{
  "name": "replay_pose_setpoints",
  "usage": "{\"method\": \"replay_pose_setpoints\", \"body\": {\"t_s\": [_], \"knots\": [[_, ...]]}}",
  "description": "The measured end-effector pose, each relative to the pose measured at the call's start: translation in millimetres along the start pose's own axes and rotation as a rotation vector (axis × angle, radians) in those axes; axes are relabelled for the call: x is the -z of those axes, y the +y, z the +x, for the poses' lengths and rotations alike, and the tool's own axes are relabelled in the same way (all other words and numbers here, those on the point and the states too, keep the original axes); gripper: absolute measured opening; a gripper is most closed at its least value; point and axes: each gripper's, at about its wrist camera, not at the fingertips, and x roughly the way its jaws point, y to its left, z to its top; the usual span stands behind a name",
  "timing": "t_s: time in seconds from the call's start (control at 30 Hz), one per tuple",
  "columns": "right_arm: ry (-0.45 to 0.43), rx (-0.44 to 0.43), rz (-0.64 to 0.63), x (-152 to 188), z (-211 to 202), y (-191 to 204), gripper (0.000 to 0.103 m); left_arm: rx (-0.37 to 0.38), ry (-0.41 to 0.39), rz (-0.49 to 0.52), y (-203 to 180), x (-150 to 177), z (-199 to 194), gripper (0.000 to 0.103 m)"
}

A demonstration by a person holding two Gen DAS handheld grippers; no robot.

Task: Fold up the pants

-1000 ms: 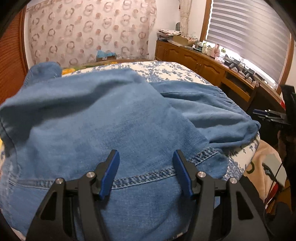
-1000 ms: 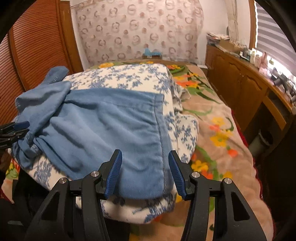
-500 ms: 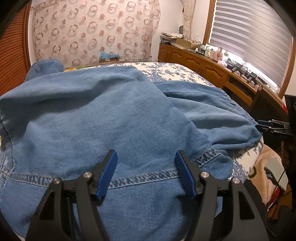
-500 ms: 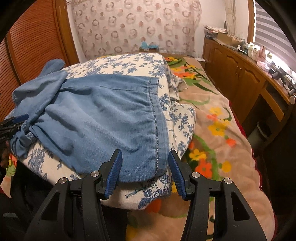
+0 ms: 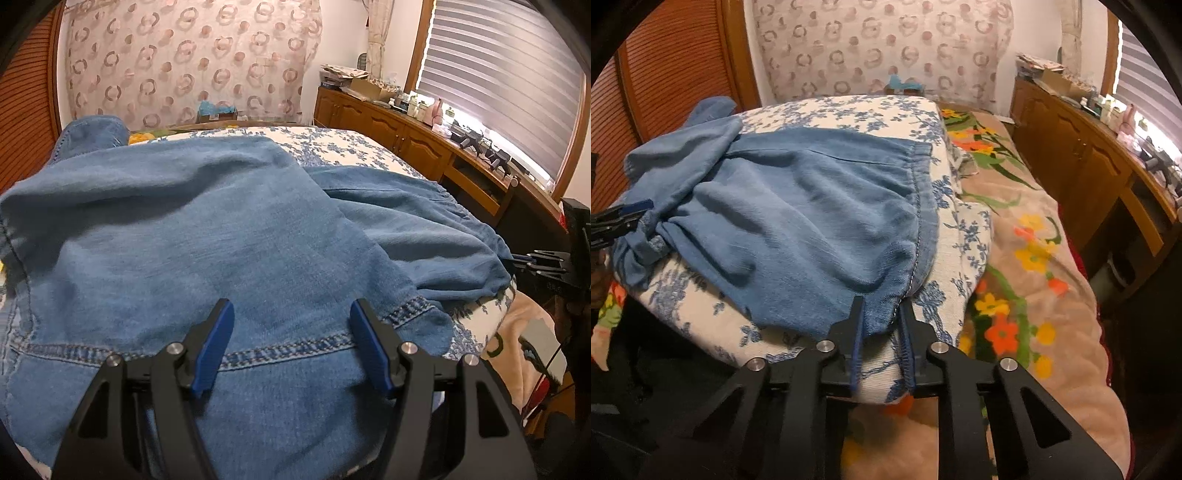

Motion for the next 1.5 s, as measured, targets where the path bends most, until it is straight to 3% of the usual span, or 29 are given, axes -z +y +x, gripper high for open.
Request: {"method": "replay_pose_setpoints", "body": {"t_s": [0.3, 0.53, 0.73, 0.97, 1.1, 1.2, 1.27, 1.33, 1.5], "knots": [[-0.203, -0.134, -0.041, -67.9, -45.1, 33.7, 0.007, -0.018, -0.080, -0.004, 7.0, -10.5, -43.7, 0.065], [-0.329, -0.295, -0.163, -130.7, -69.5, 109.0, 0.007, -0.046, -0.135, -0.020, 22.2, -17.4, -81.7, 0.065], [-0.369, -0.419, -0.250, -167.6, -73.5, 174.2, 0.007, -0.073, -0.166, -0.043, 38.8, -13.7, -109.2, 0.065], [-0.315, -0.513, -0.295, -181.5, -45.2, 232.0, 0.007, -0.100, -0.159, -0.064, 55.6, -4.8, -119.5, 0.065], [-0.253, -0.500, -0.276, -177.7, -22.4, 244.3, 0.007, -0.101, -0.158, -0.097, 65.9, 0.1, -117.3, 0.065], [-0.216, -0.461, -0.256, -172.7, -10.9, 241.8, 0.016, -0.095, -0.151, -0.112, 68.4, 1.8, -112.7, 0.065], [-0.212, -0.460, -0.236, -172.4, -6.4, 236.2, 0.031, -0.093, -0.147, -0.114, 69.3, 2.9, -110.1, 0.065], [-0.218, -0.458, -0.219, -172.7, -6.3, 228.9, 0.038, -0.093, -0.143, -0.114, 68.0, 3.1, -108.2, 0.065], [-0.236, -0.395, -0.204, -172.9, -7.9, 211.4, 0.043, -0.088, -0.137, -0.113, 66.5, 3.0, -103.0, 0.065]]}}
